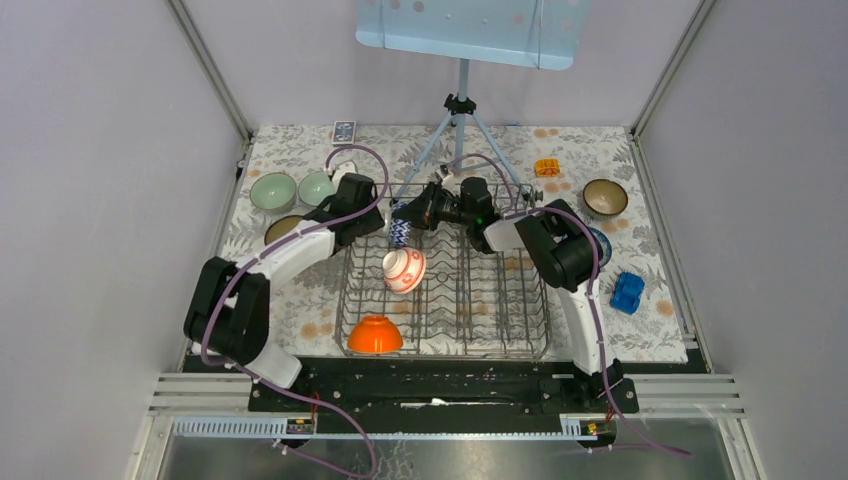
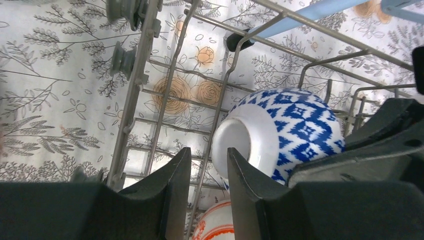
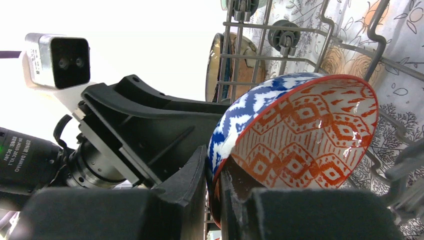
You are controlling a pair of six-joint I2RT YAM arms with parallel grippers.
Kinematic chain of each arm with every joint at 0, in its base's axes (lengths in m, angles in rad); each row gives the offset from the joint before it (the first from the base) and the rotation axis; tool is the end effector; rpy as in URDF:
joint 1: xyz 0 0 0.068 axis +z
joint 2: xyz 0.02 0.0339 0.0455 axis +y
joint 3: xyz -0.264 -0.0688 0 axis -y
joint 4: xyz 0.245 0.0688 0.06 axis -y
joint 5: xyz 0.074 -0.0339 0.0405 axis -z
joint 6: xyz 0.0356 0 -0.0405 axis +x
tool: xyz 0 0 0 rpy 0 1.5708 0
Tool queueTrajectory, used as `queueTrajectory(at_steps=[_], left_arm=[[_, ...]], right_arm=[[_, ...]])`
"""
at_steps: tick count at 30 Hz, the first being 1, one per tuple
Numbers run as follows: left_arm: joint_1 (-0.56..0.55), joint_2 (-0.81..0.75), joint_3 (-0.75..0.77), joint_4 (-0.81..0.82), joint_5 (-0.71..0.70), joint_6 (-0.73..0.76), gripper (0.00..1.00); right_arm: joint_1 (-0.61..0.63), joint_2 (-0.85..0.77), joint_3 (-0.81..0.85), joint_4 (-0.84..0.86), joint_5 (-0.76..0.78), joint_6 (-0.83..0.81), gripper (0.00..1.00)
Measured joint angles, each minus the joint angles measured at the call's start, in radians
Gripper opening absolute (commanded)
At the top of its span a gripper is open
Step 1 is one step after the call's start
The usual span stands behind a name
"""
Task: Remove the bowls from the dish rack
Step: Pick up the bowl from the dish rack.
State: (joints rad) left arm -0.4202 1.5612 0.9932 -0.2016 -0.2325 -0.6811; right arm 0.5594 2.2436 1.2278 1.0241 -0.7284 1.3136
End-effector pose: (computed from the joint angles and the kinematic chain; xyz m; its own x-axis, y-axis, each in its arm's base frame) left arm 0.3086 -0.1289 0.2207 -0.6484 -0.3814 -0.6589 -0.2090 0.9214 -0.3276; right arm 0.3817 0.2669 0.1442 -0.9268 0.2712 -0.2597 -0.2511 0.0668 0.9657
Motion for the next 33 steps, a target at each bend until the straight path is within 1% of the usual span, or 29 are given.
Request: queueTrajectory(at_steps=[10,14,22,24,25,27,28,33], left_arm=[[0.0,-0.121,0.0,-0.045,-0.037,0.0,0.41],[0.0,-0.149,0.0,-0.066,-0.049,0.0,0.45],[0.0,-0.275,0.011,-0.153,-0.08,-0.009,0.6],[0.0,-0.32,0.023,-0.18,-0.089,-0.013,0.65],[0.0,-0.338,0.029,-0.19,-0.091,-0.016,0.7],[0.0,-0.378,0.044,-0.213,-0.093,-0.024,0.79],[0.0,-0.401,0.049,-0.222,-0.092,-0.028,0.82],[0.0,-0.505,0.053,-0.25,-0.061,-0.044,0.91]], right_arm=[[0.0,0.015,0.026,0.07,0.0,0.058,0.0],[0.0,0.015,0.04,0.111,0.0,0.083,0.0],[-0.002,0.012,0.055,0.132,0.0,0.097,0.0],[-0.002,0.001,0.055,0.113,0.0,0.091,0.0],[-0.002,-0.008,0.054,0.104,0.0,0.085,0.0],[-0.002,-0.035,0.053,0.079,-0.002,0.072,0.0],[-0.002,-0.054,0.051,0.066,-0.004,0.064,0.0],[0.0,-0.174,0.027,0.011,-0.019,0.011,0.0]])
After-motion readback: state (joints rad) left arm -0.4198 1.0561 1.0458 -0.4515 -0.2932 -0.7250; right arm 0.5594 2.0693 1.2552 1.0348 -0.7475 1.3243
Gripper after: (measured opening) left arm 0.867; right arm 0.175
